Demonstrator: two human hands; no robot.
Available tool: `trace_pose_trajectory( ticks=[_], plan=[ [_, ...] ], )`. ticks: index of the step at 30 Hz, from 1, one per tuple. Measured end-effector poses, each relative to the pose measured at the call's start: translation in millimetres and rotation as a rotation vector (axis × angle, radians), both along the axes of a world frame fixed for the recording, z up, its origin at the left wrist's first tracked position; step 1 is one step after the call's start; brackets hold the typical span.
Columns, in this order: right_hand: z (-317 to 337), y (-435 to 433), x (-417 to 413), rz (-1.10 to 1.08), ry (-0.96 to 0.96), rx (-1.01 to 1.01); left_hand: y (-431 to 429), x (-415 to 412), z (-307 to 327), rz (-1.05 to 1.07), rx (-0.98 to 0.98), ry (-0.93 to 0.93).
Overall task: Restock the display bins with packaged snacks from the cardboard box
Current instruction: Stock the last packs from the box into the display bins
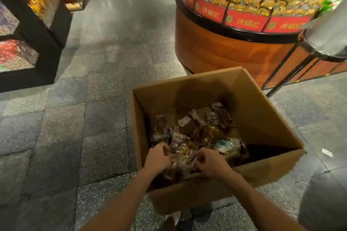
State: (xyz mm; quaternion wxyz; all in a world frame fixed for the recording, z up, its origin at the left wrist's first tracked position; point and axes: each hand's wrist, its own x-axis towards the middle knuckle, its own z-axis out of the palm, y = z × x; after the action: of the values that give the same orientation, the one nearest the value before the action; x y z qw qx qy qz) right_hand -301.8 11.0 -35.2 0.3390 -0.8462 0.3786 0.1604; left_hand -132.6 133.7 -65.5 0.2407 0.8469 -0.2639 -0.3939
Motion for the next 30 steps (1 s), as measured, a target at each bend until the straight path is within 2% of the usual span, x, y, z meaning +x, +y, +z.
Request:
trace_pose_trajectory(
  ticks=[4, 7, 11, 15, 18, 20, 25, 30],
  plan=[
    [-55.3, -39.8, 25.5, -0.027, 0.15, 0.091, -43.4, 42.2, -65.6, -0.15, 0.233, 0.039],
    [-91.9, -67.6, 37.3, -0.016, 0.292, 0.14, -67.8, 51.0, -99.9, -0.275, 0.336, 0.16],
    [-131.8, -85.0, 48.6, 0.062, 0.407, 0.19, -86.2, 47.7, -134.5, -0.609, 0.529, 0.049],
    [-167.1, -102.5, 61.8, 0.319, 0.368, 0.079, -99.8, 47.9, -154.4, -0.896, 0.601, -0.037],
    [-185.1, -100.6, 68.6, 0.69, 0.438, -0.038, -98.5, 49.0, -169.5, -0.913, 0.642, -0.049],
    [-196.8, -94.9, 69.3, 0.807, 0.493, -0.061, -95.3, 50.0, -173.7, -0.898, 0.676, -0.032],
    [-208.4, -90.0, 73.0, 0.833, 0.508, -0.134, -87.8, 52.0, -175.0, -1.006, 0.755, -0.059],
    [-219.8, -79.4, 70.2, 0.873, 0.456, -0.248, -84.6, 53.9, -177.1, -1.006, 0.815, 0.053]
  ],
)
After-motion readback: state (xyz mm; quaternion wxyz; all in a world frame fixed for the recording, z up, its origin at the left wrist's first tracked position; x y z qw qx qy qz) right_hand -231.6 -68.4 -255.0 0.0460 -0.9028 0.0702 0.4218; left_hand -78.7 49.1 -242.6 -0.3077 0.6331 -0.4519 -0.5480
